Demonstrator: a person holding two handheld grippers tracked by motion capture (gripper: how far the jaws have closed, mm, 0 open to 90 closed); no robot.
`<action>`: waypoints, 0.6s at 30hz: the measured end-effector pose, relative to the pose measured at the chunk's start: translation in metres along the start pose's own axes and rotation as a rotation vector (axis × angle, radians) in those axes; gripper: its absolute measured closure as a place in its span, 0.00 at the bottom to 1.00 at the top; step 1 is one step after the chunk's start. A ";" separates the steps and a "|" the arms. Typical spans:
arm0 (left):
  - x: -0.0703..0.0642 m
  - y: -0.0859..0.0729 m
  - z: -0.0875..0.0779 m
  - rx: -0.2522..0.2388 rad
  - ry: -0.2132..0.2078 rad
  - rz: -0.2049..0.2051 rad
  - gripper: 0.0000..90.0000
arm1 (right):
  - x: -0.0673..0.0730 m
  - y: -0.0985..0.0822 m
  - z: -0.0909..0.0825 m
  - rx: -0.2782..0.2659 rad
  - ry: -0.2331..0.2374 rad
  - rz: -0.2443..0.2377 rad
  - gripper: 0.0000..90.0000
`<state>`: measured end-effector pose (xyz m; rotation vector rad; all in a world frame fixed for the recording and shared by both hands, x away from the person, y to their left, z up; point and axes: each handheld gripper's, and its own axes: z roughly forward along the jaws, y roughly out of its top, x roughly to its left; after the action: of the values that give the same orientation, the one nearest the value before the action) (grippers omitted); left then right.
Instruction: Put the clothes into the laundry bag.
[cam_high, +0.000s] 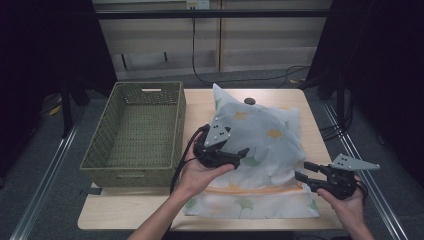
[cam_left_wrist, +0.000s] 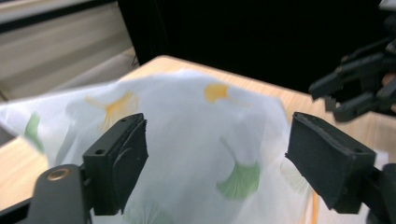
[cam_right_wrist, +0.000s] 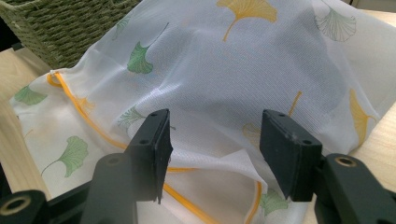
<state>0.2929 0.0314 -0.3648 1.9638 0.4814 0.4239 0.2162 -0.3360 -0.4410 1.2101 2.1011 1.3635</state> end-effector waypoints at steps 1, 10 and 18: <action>-0.001 -0.005 -0.006 0.001 0.009 0.007 0.20 | 0.000 0.000 0.000 -0.001 -0.002 -0.001 0.49; -0.002 -0.051 -0.072 -0.124 0.145 -0.056 0.17 | 0.003 0.001 0.003 0.012 -0.004 -0.010 0.48; 0.005 -0.090 -0.106 -0.170 0.202 -0.172 0.16 | 0.004 0.001 0.003 0.005 -0.004 -0.023 0.49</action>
<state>0.2315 0.1510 -0.4024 1.7086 0.7135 0.5383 0.2165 -0.3310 -0.4414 1.1859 2.1103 1.3454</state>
